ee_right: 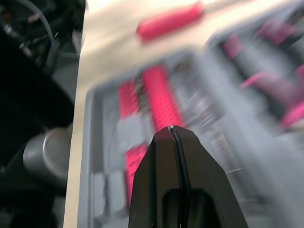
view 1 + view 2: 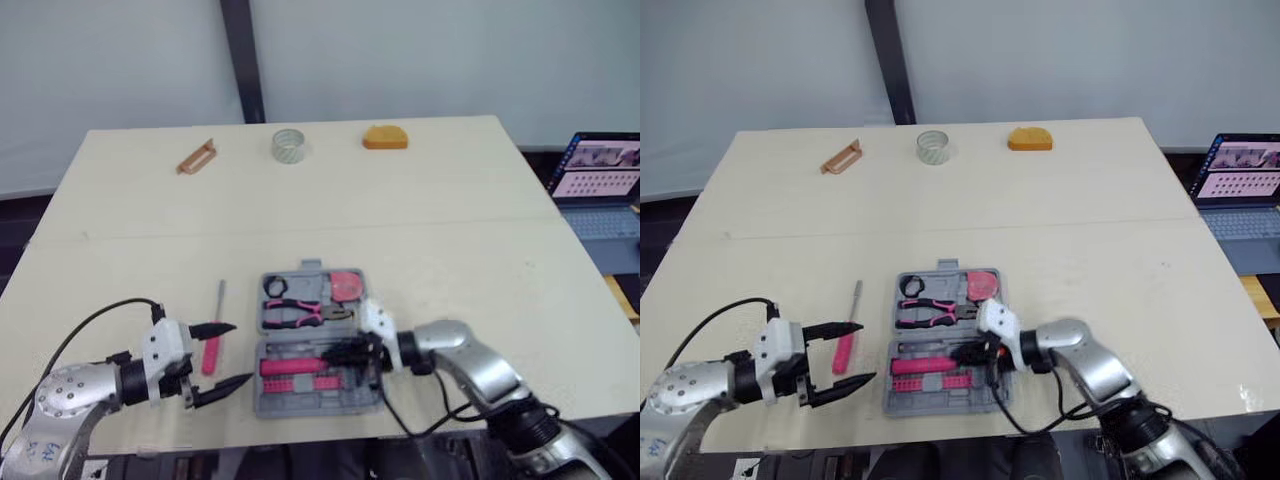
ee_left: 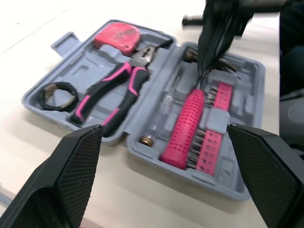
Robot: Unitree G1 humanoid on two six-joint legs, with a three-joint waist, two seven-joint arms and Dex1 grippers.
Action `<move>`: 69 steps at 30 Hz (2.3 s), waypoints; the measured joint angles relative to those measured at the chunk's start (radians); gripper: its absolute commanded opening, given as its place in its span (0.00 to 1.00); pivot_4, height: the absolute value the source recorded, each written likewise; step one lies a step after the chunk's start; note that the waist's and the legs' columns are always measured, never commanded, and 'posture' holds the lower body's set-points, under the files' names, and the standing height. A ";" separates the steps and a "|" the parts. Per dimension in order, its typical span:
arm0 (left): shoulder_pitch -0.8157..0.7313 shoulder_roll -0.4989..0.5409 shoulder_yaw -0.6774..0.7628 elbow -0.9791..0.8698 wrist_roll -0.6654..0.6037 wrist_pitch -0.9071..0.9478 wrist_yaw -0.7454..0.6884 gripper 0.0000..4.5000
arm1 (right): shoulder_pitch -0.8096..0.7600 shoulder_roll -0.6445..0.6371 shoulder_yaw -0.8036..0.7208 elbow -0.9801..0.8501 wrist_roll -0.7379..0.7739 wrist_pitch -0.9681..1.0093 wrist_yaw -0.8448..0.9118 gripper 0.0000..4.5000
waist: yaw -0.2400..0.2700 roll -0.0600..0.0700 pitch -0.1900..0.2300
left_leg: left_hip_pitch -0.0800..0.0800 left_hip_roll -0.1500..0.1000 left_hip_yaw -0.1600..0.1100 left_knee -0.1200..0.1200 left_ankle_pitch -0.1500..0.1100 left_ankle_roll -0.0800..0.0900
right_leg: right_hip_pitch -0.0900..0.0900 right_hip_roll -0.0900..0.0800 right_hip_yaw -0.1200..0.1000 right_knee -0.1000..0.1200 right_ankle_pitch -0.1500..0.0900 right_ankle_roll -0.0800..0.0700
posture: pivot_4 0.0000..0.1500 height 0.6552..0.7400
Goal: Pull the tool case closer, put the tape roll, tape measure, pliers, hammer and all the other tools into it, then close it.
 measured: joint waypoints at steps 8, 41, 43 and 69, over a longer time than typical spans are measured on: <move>-0.045 0.026 0.123 0.103 -0.028 0.063 0.029 1.00 | 0.043 -0.139 -0.302 -0.008 0.104 0.058 -0.030 0.99 | 0.000 -0.002 0.007 | -0.001 0.000 0.002 0.000 -0.002 0.001 | 0.000 0.000 0.000 -0.002 0.000 0.000 | 1.00 1.00; 0.038 -0.118 0.399 0.431 0.003 -0.062 0.270 1.00 | 0.182 -0.224 -0.630 0.459 0.034 -0.232 -0.100 0.99 | -0.026 -0.003 0.010 | 0.002 0.001 0.007 0.000 -0.003 0.001 | -0.001 0.000 0.001 -0.002 0.000 0.000 | 1.00 1.00; 0.070 -0.169 0.374 0.286 -0.014 -0.004 0.321 1.00 | 0.153 -0.225 -0.581 0.347 0.072 -0.162 -0.066 0.99 | -0.027 -0.003 0.011 | 0.002 0.002 0.007 0.000 -0.003 0.001 | 0.000 0.000 0.002 -0.001 0.000 0.001 | 1.00 1.00; 0.161 -0.598 -0.066 -0.257 0.238 0.321 0.940 1.00 | -0.324 -0.035 -0.068 0.104 0.104 -0.037 0.186 0.99 | 0.000 -0.007 0.012 | 0.000 0.002 0.006 0.004 -0.004 0.002 | -0.001 0.000 0.001 -0.002 0.001 0.001 | 1.00 1.00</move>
